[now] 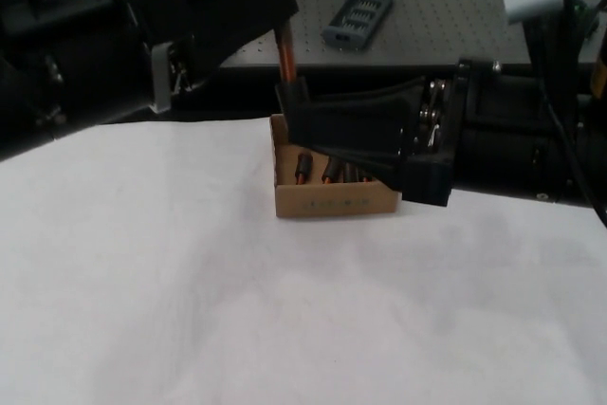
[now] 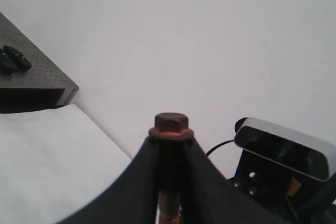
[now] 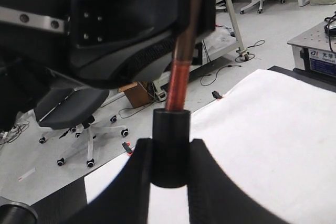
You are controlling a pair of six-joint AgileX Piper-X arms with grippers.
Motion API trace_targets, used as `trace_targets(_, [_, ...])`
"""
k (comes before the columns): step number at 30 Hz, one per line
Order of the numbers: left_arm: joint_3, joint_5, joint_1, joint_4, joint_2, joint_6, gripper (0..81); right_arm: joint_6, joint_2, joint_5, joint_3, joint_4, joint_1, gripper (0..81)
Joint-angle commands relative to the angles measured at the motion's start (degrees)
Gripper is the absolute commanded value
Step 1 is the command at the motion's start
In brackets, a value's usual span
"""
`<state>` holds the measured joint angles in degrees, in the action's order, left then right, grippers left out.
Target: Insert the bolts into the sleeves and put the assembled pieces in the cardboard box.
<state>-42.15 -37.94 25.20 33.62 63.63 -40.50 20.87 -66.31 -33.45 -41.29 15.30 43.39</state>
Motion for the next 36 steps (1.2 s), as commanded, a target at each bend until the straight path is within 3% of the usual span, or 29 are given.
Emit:
trace_targets(1, [1.1,1.12,0.23,1.53,-0.22,-2.63,0.6,0.08,0.03,1.02,-0.82,2.29,-0.06,1.8])
trace_targets(15, [3.64,0.94,0.23,6.35,-0.24,-4.56,0.6,2.48,0.03,4.6,-0.82,2.29,-2.08,1.8])
trace_targets(29, [3.64,-9.09,0.23,0.65,-0.24,-3.17,0.6,2.24,0.03,2.89,-1.12,2.77,-2.08,1.8])
trace_targets(36, [3.64,-9.06,0.23,0.65,-0.24,-3.17,0.6,2.24,0.03,2.89,-1.12,3.1,-2.08,1.8])
